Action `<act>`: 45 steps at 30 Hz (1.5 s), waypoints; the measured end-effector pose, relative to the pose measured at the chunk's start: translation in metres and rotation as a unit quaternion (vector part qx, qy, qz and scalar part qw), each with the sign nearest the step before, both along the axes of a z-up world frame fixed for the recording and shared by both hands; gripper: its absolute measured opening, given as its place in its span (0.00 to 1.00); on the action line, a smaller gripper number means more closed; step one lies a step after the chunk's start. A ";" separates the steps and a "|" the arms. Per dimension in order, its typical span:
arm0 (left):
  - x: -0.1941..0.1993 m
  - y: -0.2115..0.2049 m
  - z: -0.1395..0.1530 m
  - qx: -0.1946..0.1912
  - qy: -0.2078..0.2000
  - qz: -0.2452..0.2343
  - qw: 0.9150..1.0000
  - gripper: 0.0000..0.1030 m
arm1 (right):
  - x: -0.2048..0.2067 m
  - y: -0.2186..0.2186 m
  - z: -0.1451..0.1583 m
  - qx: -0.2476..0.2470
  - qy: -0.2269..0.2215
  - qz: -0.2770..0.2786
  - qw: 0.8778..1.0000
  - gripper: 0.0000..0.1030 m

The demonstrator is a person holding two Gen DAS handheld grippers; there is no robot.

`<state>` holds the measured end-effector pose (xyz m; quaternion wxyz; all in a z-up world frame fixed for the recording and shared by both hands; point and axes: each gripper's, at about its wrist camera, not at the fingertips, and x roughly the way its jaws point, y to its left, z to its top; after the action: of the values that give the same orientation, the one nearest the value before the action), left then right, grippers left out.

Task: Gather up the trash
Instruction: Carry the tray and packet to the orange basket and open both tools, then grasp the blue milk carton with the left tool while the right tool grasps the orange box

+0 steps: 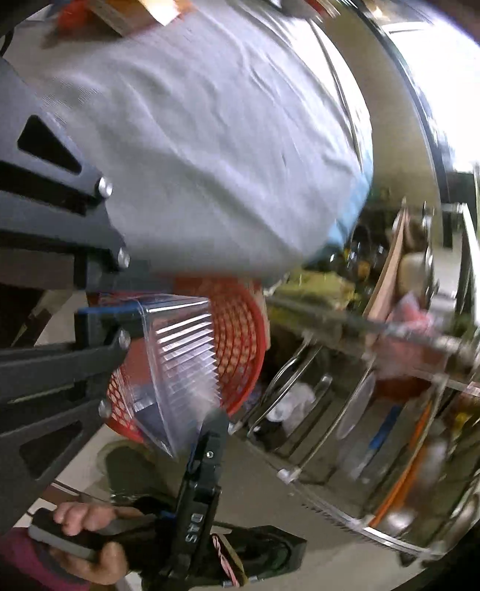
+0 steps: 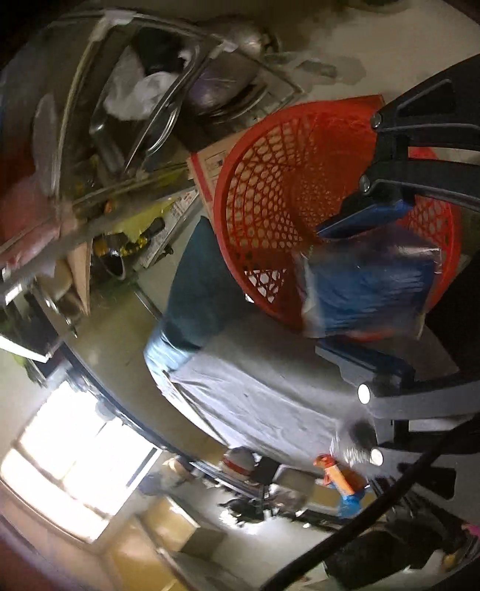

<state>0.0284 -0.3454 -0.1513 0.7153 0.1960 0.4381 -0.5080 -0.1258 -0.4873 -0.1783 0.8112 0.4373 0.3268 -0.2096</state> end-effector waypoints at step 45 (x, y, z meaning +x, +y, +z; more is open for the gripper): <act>0.220 0.345 -0.028 -0.042 0.169 0.457 0.872 0.70 | 0.299 0.205 -0.024 0.276 -0.014 0.175 0.945 0.70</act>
<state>0.2482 -0.0007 -0.1790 0.7905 -0.1454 0.5708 -0.1678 0.1728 -0.2824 -0.2024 0.6869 0.5832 0.4318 0.0405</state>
